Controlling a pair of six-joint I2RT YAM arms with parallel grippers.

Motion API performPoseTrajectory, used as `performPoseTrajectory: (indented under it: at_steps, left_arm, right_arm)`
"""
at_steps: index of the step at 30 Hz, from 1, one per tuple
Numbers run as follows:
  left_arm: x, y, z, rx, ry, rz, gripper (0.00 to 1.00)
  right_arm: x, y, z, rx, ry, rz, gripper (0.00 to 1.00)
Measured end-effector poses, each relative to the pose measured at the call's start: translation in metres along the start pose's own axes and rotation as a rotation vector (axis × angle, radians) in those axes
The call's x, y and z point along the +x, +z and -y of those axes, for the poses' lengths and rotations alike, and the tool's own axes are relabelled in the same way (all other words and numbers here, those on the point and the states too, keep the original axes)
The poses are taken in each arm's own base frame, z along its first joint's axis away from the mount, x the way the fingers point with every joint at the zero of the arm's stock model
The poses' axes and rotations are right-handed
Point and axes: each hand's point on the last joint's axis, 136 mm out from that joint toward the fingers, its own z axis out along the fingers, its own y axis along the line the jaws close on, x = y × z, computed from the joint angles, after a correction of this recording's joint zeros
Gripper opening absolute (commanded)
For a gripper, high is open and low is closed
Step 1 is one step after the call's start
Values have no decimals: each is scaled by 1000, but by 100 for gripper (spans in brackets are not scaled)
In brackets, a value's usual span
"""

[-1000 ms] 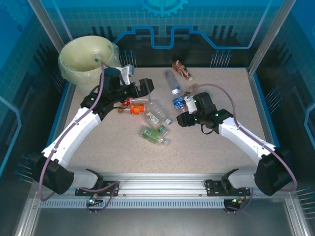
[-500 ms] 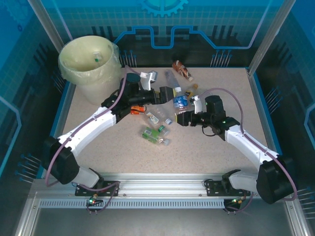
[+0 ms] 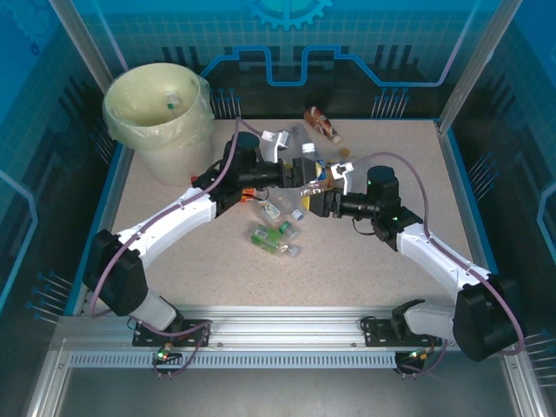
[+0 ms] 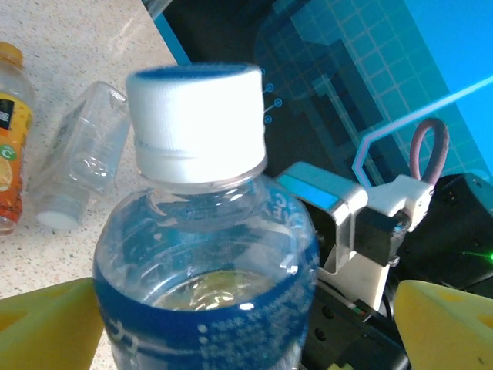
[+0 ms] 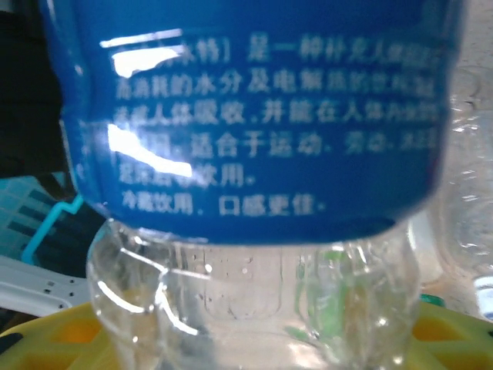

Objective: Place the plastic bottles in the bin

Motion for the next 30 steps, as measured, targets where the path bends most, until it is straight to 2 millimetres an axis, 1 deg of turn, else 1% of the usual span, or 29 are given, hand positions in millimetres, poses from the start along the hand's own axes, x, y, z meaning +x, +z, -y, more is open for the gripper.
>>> performPoseTrajectory:
  at_steps: [1,4,6,9,11,13,14,17,21,23,27,30]
  left_arm:
    - [2,2,1,5,-1,-10,89]
    - [6,5,4,30,2,-27,80]
    - [6,6,6,43,9,-26,71]
    - [4,7,8,55,16,-21,61]
    - [3,7,8,60,19,-20,57]
    - [3,7,8,61,18,-19,55]
    - [3,7,8,62,18,-19,54]
    - [2,7,9,65,21,-15,52]
    - [0,7,12,74,31,-4,50]
    - [-1,8,10,65,30,2,49]
    - [-6,8,5,32,29,31,50]
    - [-9,8,-2,-7,25,54,50]
  right_arm:
    - [0,0,-3,-13,-5,-1,49]
    - [1,3,-13,-54,-17,-11,50]
    - [2,3,-19,-75,-26,-15,51]
    - [-1,2,-23,-86,-38,-5,52]
    - [-2,2,-24,-87,-39,-1,54]
    - [-2,2,-24,-86,-39,0,59]
    - [-3,2,-24,-87,-38,1,64]
    - [-3,2,-25,-86,-34,-9,75]
    - [-3,4,-33,-96,-51,-30,83]
    - [-2,5,-32,-88,-53,-35,92]
    - [2,7,-28,-61,-55,-46,99]
    - [5,7,-19,-11,-44,-48,100]
